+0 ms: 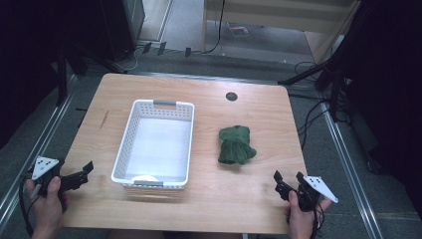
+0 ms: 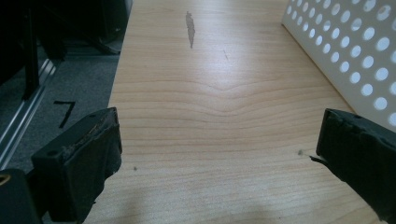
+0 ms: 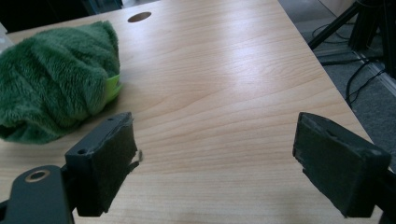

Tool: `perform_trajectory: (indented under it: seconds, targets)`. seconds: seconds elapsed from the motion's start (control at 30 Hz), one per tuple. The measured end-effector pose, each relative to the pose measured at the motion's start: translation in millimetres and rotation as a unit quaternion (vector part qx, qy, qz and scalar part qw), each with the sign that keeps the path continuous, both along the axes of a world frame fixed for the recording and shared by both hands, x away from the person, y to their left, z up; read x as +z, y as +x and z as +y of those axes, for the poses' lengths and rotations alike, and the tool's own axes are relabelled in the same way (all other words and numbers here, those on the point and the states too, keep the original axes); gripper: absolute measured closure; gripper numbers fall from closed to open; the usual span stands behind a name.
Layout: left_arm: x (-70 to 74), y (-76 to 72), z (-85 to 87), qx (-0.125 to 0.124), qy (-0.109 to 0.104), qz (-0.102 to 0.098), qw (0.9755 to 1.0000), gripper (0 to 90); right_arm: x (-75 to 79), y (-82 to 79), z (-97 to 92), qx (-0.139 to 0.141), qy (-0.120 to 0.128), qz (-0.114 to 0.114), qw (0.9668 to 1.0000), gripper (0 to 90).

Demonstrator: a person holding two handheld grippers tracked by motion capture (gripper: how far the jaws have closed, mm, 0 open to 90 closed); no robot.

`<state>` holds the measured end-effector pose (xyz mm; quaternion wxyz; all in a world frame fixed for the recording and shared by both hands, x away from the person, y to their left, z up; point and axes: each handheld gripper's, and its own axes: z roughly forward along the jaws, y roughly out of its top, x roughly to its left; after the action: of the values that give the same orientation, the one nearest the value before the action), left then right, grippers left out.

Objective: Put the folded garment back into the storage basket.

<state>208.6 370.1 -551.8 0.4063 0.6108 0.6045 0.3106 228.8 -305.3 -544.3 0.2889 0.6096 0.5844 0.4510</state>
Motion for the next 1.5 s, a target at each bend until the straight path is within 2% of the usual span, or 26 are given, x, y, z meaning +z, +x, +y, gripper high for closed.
perform_trajectory:
  seconds: [0.07,0.1,0.13,0.2,0.23,0.37,0.47,0.5,0.63,0.73,0.77,0.83,0.87,0.97,1.03,1.2,1.33,1.43,1.47,1.5]
  targets:
    - [0.1,0.5,-0.3,0.0,0.002,0.004,1.0,1.2,0.0,0.1,1.1,0.003,-0.006,0.0,1.0,13.5]
    - [0.1,0.7,-0.5,-0.001,0.002,0.004,1.0,1.2,1.4,-0.1,2.7,0.014,-0.016,0.008,0.9997,13.1]
    - [0.1,0.7,-0.8,0.0,0.003,0.005,1.0,1.2,2.6,-0.4,3.6,0.011,-0.018,0.011,0.9997,12.9]
    - [0.2,0.6,-1.3,-0.002,0.007,0.003,1.0,1.2,6.8,-1.6,4.8,0.014,0.002,0.015,0.9998,11.9]
    - [0.2,0.6,-1.3,-0.002,0.007,0.003,1.0,1.2,6.8,-1.6,4.8,0.014,0.002,0.015,0.9998,11.9]
    - [0.2,0.3,-1.2,-0.002,0.007,0.002,1.0,1.2,26.8,-1.9,16.8,0.026,-0.007,0.022,0.9994,1.6]
    - [0.1,0.5,-1.1,-0.001,0.005,0.002,1.0,1.2,34.3,-0.8,22.6,0.036,-0.005,0.029,0.9989,0.0]
    - [0.1,0.8,-1.2,-0.002,0.006,0.003,1.0,1.2,41.2,-0.3,29.7,0.031,-0.014,0.035,0.9988,0.0]
    - [0.0,1.1,-1.7,-0.001,0.009,0.004,0.9999,1.2,53.9,2.6,43.4,0.038,-0.006,0.044,0.9983,0.0]
    - [0.1,1.0,-1.8,0.001,0.009,0.005,0.9999,1.2,59.0,5.0,49.4,0.043,-0.009,0.044,0.9981,0.0]
    - [0.0,1.0,-1.8,0.001,0.009,0.004,1.0,1.2,66.6,7.9,57.6,0.048,-0.01,0.041,0.9979,0.0]
    - [0.1,1.0,-1.7,0.001,0.009,0.005,0.9999,1.2,69.4,8.7,60.4,0.049,-0.009,0.04,0.998,0.0]
    - [0.1,1.1,-1.9,0.002,0.01,0.005,0.9999,1.2,77.3,12.2,68.4,0.058,-0.007,0.035,0.9977,0.0]
    - [0.0,1.1,-2.1,0.002,0.01,0.005,0.9999,1.2,82.9,14.8,75.5,0.064,-0.007,0.035,0.9973,0.0]
    - [0.1,1.2,-2.3,0.002,0.011,0.005,0.9999,1.2,90.8,20.9,89.6,0.074,-0.009,0.04,0.9964,0.0]
    - [0.0,1.3,-2.1,0.003,0.009,0.006,0.9999,1.2,97.0,28.8,103.9,0.076,-0.014,0.037,0.9963,0.0]
    - [0.1,1.3,-1.7,0.002,0.008,0.006,0.9999,1.2,99.7,44.2,119.8,0.075,-0.015,0.058,0.9954,0.0]
    - [0.1,1.5,-1.6,0.002,0.007,0.008,0.9999,1.2,97.3,57.1,131.3,0.071,-0.028,0.085,0.9934,0.0]
    - [0.2,1.5,-1.6,0.001,0.007,0.009,0.9999,1.2,97.3,57.1,131.3,0.071,-0.028,0.085,0.9934,0.0]
    - [0.2,1.6,-1.6,0.001,0.008,0.009,0.9999,1.2,95.2,64.6,138.1,0.059,-0.04,0.102,0.9922,0.0]
